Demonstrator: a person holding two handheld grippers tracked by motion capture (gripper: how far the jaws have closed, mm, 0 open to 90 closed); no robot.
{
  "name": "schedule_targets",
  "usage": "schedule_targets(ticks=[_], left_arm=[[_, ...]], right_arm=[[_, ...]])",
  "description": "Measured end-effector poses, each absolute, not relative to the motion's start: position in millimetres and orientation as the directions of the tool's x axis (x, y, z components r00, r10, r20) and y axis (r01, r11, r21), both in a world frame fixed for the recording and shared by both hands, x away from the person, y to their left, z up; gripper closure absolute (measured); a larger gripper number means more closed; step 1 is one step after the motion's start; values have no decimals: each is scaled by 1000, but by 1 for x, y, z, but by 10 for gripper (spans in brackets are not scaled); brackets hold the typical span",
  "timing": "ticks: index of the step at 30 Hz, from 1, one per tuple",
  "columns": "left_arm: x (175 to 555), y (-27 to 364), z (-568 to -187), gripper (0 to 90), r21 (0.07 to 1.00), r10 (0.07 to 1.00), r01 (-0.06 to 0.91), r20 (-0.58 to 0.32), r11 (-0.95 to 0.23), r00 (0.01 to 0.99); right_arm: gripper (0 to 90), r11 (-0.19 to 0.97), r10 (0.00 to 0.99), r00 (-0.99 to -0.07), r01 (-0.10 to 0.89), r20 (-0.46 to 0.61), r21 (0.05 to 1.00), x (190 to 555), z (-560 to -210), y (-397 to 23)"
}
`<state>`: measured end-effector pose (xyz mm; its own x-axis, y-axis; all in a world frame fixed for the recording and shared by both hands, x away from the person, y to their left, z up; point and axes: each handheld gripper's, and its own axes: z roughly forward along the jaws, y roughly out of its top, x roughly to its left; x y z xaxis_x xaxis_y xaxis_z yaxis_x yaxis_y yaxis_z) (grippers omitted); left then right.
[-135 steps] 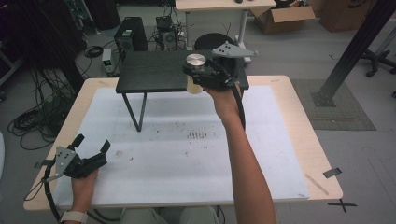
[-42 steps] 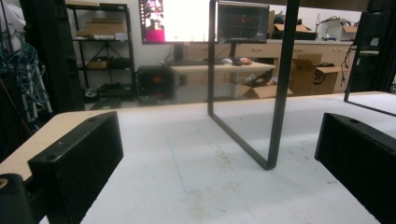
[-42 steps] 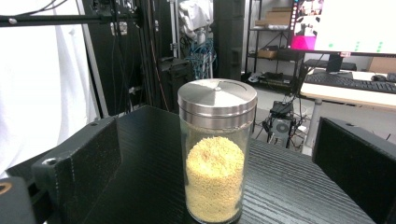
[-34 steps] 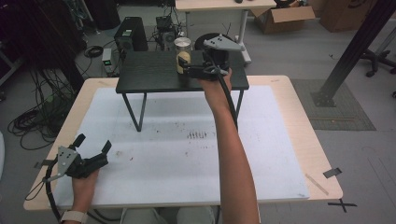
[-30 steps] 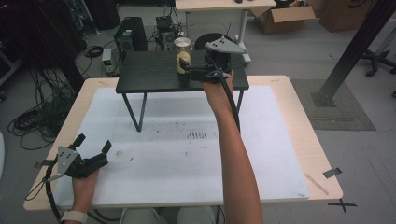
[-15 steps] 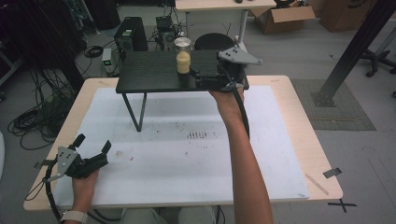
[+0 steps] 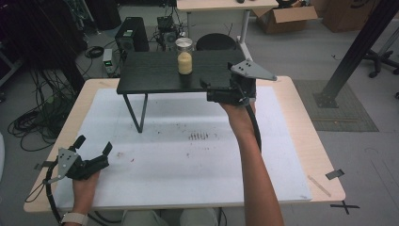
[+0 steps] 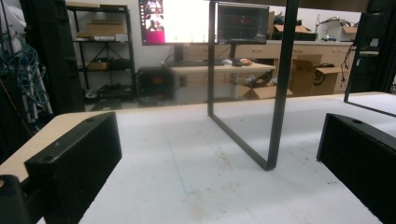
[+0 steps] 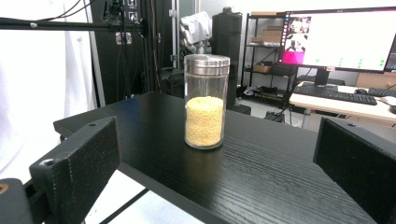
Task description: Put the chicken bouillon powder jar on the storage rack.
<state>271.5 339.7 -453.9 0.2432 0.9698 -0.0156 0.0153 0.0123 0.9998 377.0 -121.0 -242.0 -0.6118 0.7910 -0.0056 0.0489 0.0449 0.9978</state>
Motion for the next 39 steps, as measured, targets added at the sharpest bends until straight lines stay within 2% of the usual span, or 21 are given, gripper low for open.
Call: schedule_targets(ticks=[18,39], left_arm=[[271,339,-454,2,1000,970,14,-12,9,243],[271,339,-454,2,1000,970,17,-8,4,243]], right_arm=[[1,46,803,-595,13,-30,999,351,-259,-144],[0,15,823,-568,11,-6,1000,322,-308,-170]])
